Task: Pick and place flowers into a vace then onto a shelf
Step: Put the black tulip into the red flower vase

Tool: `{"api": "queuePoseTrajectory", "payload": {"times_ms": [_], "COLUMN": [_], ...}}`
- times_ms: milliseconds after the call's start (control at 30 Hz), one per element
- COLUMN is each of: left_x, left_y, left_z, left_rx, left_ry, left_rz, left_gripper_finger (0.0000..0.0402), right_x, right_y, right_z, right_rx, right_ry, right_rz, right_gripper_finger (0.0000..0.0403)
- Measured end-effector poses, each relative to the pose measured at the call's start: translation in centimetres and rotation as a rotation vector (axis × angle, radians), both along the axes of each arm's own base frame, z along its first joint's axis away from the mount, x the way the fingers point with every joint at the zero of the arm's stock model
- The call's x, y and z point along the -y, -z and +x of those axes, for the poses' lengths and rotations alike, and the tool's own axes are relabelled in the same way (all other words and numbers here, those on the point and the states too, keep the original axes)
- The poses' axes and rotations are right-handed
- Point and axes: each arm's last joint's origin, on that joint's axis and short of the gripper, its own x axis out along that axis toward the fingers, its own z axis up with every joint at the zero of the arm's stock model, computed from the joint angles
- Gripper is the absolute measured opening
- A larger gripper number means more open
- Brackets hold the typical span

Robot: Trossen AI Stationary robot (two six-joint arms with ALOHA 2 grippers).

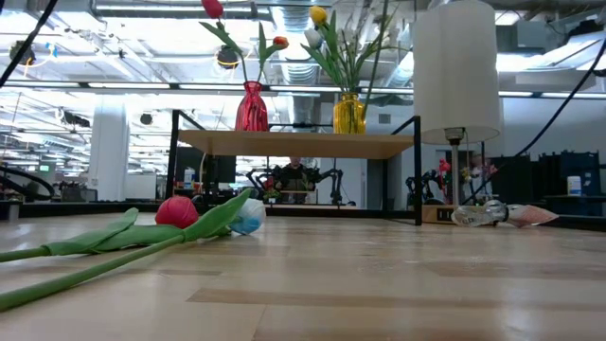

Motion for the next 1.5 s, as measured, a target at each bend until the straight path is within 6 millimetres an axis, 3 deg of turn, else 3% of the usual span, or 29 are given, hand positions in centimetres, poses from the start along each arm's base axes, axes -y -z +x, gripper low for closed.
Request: {"api": "queuePoseTrajectory", "payload": {"times_ms": [200,467,1233,1500], "left_x": [-0.9,-2.7,-2.9,-2.9], "left_y": [0.4,0.5,0.2,0.2], "left_z": [0.5,1.5,1.5,1.5], "left_rx": [-0.009,0.002,-0.001,0.004], "left_ry": [0.026,0.048,0.026,0.034], "left_rz": [-0.016,-0.042,-0.017,-0.018], "left_gripper_finger": [0.0173,0.0186,0.0098,0.0047], "right_x": [-0.1,-0.3,0.0,0.0], "right_y": [-0.1,0.1,0.4,0.4], "right_z": [0.0,0.5,0.5,0.5], "right_rx": [0.007,0.011,-0.004,-0.002], "right_ry": [-0.017,-0.052,-0.028,-0.025], "right_rz": [0.009,0.021,0.061,0.082], "right_gripper_finger": [0.0000,0.0000,0.0000,0.0000]}}
